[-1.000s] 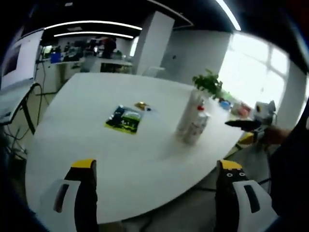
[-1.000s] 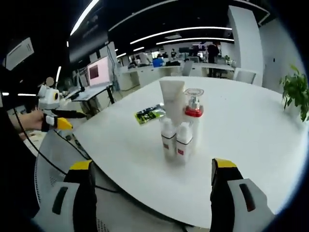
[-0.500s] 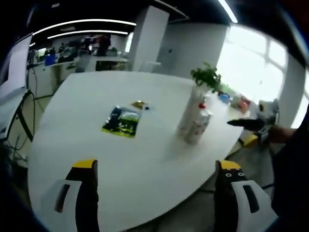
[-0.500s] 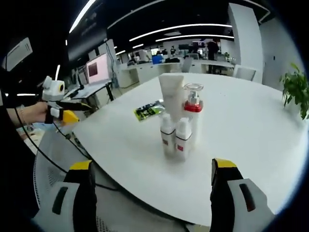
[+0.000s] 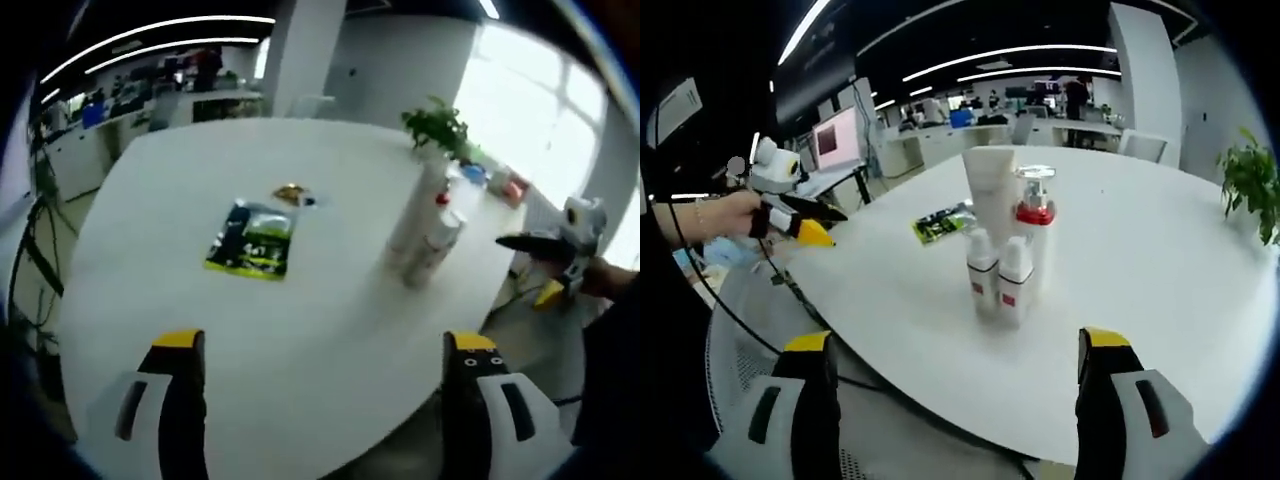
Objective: Arrange the skincare products in the storage area until every visible bottle or jar stands upright without overlapping.
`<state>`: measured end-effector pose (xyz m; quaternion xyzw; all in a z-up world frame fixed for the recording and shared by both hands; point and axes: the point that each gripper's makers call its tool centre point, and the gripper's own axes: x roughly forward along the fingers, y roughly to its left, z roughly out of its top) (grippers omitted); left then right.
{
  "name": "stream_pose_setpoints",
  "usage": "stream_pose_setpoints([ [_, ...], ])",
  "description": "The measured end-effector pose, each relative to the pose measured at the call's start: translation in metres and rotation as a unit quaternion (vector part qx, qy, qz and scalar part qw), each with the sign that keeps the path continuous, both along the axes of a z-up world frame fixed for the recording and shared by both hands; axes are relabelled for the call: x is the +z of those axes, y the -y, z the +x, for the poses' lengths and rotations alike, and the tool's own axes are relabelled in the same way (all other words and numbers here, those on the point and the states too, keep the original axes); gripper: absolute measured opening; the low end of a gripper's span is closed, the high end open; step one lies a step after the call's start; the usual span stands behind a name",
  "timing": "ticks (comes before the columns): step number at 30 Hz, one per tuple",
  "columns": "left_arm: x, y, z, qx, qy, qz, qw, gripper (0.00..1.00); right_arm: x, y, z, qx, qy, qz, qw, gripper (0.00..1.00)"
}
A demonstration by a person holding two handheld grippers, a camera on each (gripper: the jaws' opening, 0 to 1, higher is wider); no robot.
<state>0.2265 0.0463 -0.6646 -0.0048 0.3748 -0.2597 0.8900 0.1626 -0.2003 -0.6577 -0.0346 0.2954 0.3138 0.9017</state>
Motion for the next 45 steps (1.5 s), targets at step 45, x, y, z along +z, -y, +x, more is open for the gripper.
stream_pose_setpoints([
  [45, -0.078, 0.013, 0.142, -0.065, -0.116, 0.127, 0.983, 0.92, -0.013, 0.013, 0.001, -0.043, -0.048, 0.003, 0.9979, 0.99],
])
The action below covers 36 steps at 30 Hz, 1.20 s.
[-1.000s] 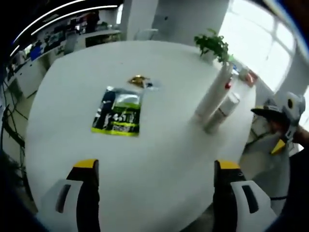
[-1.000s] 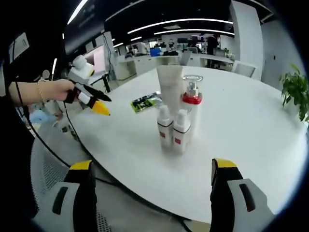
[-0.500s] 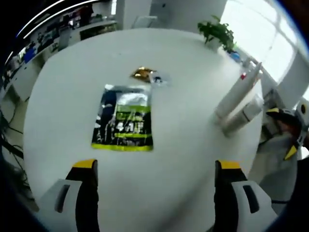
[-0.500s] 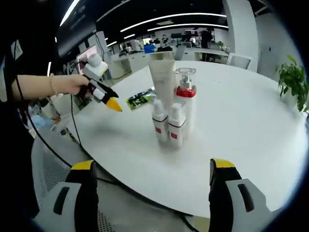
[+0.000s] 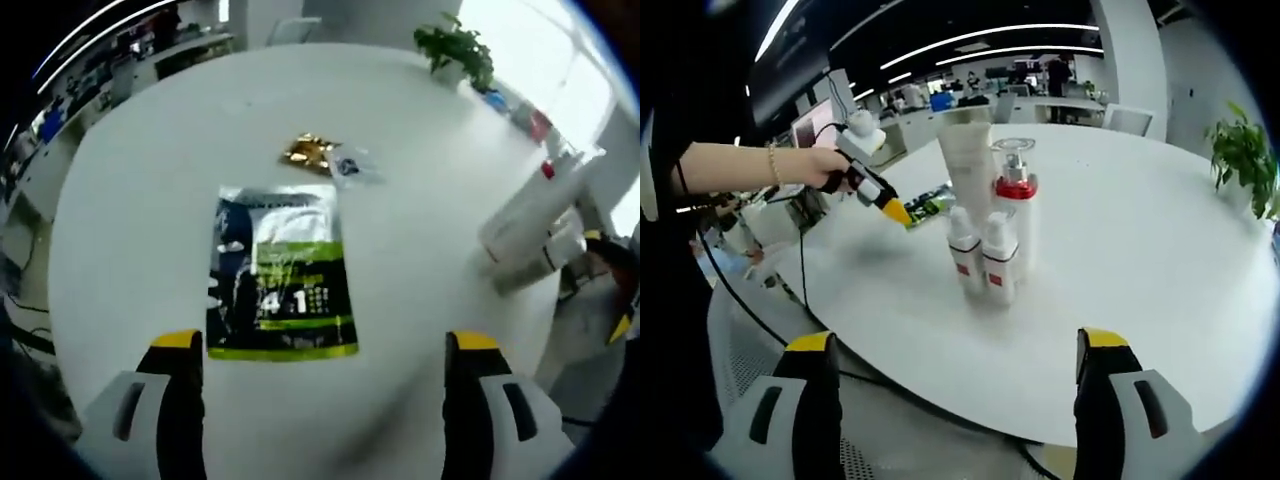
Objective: Arrange the skincare products in the storage area until every visible bottle or jar stands upright without overlapping.
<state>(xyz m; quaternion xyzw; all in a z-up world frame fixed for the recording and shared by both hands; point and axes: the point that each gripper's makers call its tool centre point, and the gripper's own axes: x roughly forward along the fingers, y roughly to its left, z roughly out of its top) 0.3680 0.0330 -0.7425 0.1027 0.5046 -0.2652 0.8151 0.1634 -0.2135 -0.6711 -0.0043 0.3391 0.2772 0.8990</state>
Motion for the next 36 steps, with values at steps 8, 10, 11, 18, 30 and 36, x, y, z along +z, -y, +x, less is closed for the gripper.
stream_pose_setpoints([
  [8, -0.015, 0.004, 0.024, -0.008, -0.017, 0.013, 0.9997, 0.87, -0.001, 0.0, -0.001, -0.003, -0.007, 0.001, 1.0, 0.98],
  [10, -0.017, 0.006, 0.028, -0.009, -0.021, 0.015, 0.9996, 0.86, -0.002, 0.0, -0.001, -0.004, -0.009, 0.0, 1.0, 0.98],
  [11, -0.019, 0.007, 0.029, -0.01, -0.024, 0.015, 0.9996, 0.85, -0.002, 0.0, -0.001, -0.004, -0.01, 0.0, 0.9999, 0.98],
  [18, -0.025, 0.007, 0.045, -0.026, -0.04, 0.033, 0.9983, 0.81, -0.001, 0.0, -0.001, -0.008, -0.014, 0.009, 0.9998, 0.97],
  [30, -0.032, -0.001, 0.043, -0.049, -0.052, 0.087, 0.9936, 0.69, -0.003, 0.001, -0.001, -0.009, -0.018, 0.007, 0.9998, 0.96],
  [36, -0.032, 0.0, 0.047, -0.066, -0.042, 0.095, 0.9924, 0.7, -0.004, 0.001, -0.001, -0.01, -0.019, 0.005, 0.9998, 0.95],
])
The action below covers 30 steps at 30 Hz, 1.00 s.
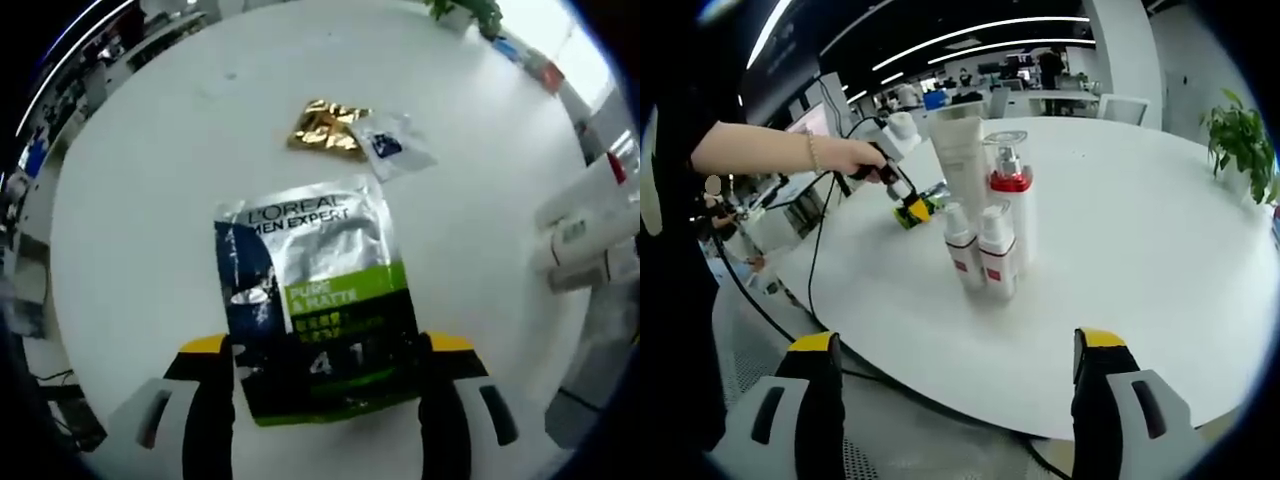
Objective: Arrange the skincare products in the storage area until every visible bottle or jar stands upright without overlapping.
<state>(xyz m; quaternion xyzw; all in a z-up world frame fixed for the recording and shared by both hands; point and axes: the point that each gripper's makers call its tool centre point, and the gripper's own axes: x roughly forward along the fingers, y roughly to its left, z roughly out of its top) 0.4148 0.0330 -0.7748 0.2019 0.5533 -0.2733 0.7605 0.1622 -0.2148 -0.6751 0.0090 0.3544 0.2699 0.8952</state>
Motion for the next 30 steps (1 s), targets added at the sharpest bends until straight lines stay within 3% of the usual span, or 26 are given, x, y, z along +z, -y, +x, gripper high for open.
stream_pose_setpoints([
  [5, 0.0, 0.0, 0.001, -0.001, 0.0, 0.001, 1.0, 0.65, 0.001, -0.001, 0.0, 0.001, 0.0, -0.001, 1.0, 0.95],
  [7, 0.004, 0.001, 0.002, -0.009, 0.012, 0.006, 0.9999, 0.51, 0.0, -0.001, 0.0, 0.001, 0.0, -0.002, 1.0, 0.95],
  [11, -0.002, 0.0, 0.002, -0.016, 0.006, -0.004, 0.9999, 0.45, 0.0, 0.0, 0.0, 0.0, 0.0, -0.003, 1.0, 0.95],
  [13, -0.002, -0.001, 0.003, -0.017, 0.008, -0.006, 0.9998, 0.33, 0.0, 0.0, 0.0, -0.001, 0.001, -0.003, 1.0, 0.95],
  [17, -0.002, 0.0, 0.004, 0.004, 0.007, -0.02, 0.9998, 0.27, 0.001, 0.0, 0.001, -0.001, 0.002, -0.003, 1.0, 0.95],
  [18, 0.0, 0.003, 0.001, 0.009, 0.006, -0.03, 0.9995, 0.22, 0.001, 0.0, 0.001, -0.001, 0.002, -0.003, 1.0, 0.95],
  [19, 0.001, 0.004, 0.0, 0.018, 0.004, -0.04, 0.999, 0.11, 0.001, 0.0, 0.001, -0.001, 0.003, -0.003, 1.0, 0.95],
  [21, -0.003, -0.004, 0.002, 0.014, 0.017, -0.025, 0.9994, 0.11, 0.001, 0.0, 0.001, -0.002, 0.003, -0.003, 1.0, 0.95],
  [30, 0.008, -0.004, 0.0, 0.018, 0.019, -0.04, 0.9989, 0.1, 0.002, -0.001, 0.001, 0.002, 0.007, -0.002, 1.0, 0.95],
])
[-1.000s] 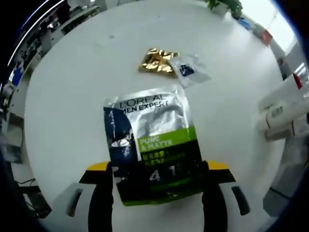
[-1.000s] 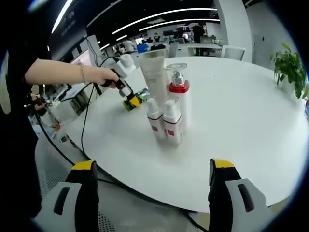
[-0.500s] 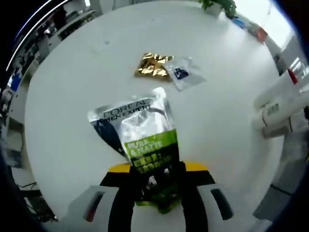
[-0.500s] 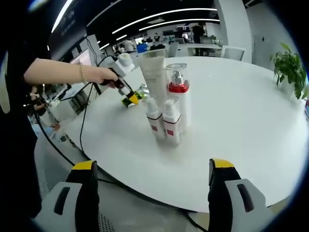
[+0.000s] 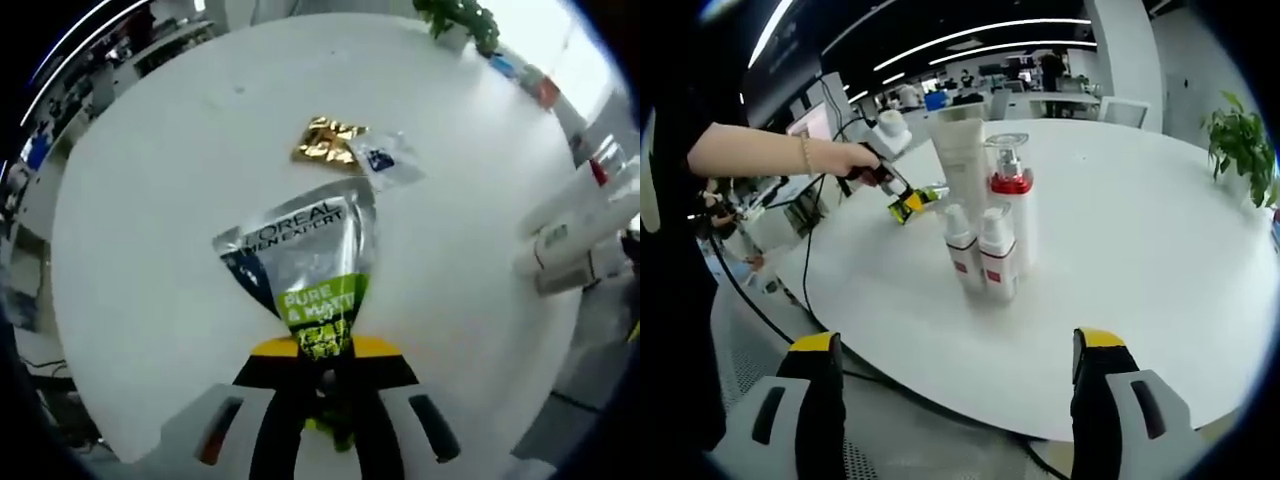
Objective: Arrange the skincare products in the storage area until every visible bottle or jar stands upright without overlapping.
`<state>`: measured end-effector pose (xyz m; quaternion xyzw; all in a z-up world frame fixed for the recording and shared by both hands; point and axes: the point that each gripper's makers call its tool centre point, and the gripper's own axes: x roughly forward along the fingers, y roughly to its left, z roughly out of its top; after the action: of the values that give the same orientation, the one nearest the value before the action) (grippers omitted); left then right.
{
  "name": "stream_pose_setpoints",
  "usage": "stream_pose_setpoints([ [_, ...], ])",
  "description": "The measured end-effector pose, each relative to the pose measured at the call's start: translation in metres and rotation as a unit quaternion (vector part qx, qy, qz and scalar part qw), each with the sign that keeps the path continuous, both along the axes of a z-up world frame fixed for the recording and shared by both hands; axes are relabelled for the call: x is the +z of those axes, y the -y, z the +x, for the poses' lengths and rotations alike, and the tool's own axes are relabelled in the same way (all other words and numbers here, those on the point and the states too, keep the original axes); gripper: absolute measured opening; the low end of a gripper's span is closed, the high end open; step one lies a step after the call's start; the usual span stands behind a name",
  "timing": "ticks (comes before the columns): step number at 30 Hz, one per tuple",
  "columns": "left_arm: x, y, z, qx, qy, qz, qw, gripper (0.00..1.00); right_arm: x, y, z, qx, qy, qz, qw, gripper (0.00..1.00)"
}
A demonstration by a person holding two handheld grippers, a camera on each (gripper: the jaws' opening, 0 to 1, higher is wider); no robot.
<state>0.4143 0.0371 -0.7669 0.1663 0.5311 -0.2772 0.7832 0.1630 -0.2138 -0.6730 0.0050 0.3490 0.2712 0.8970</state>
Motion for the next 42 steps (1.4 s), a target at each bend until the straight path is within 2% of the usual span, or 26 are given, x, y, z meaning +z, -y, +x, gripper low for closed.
stream_pose_setpoints([
  [11, 0.025, 0.003, -0.015, -0.001, 0.02, -0.017, 0.9997, 0.1, 0.005, -0.003, 0.0, 0.008, 0.015, 0.003, 0.9999, 0.95],
  [12, 0.034, 0.003, -0.022, -0.001, 0.023, -0.02, 0.9995, 0.1, 0.006, -0.003, 0.0, 0.009, 0.018, 0.002, 0.9998, 0.94],
  [17, 0.047, 0.003, -0.03, -0.002, 0.036, -0.028, 0.999, 0.1, 0.009, -0.004, 0.0, 0.011, 0.029, 0.004, 0.9995, 0.94],
  [19, 0.058, 0.004, -0.042, -0.002, 0.04, -0.03, 0.9987, 0.1, 0.011, -0.004, 0.001, 0.01, 0.032, 0.006, 0.9994, 0.93],
  [21, 0.058, 0.008, -0.04, -0.003, 0.044, -0.032, 0.9985, 0.1, 0.011, -0.004, 0.001, 0.01, 0.035, 0.009, 0.9993, 0.92],
  [23, 0.067, 0.009, -0.051, -0.004, 0.049, -0.034, 0.9982, 0.1, 0.013, -0.005, 0.002, 0.01, 0.041, 0.01, 0.9991, 0.91],
  [31, 0.085, 0.011, -0.063, 0.002, 0.072, -0.054, 0.996, 0.1, 0.016, -0.009, 0.0, 0.025, 0.048, 0.011, 0.9985, 0.88],
  [39, 0.106, 0.011, -0.087, 0.003, 0.092, -0.068, 0.9934, 0.1, 0.019, -0.014, -0.001, 0.036, 0.053, 0.016, 0.9978, 0.87],
  [42, 0.109, 0.008, -0.085, 0.011, 0.104, -0.075, 0.9917, 0.1, 0.024, -0.019, -0.002, 0.046, 0.066, 0.02, 0.9966, 0.84],
])
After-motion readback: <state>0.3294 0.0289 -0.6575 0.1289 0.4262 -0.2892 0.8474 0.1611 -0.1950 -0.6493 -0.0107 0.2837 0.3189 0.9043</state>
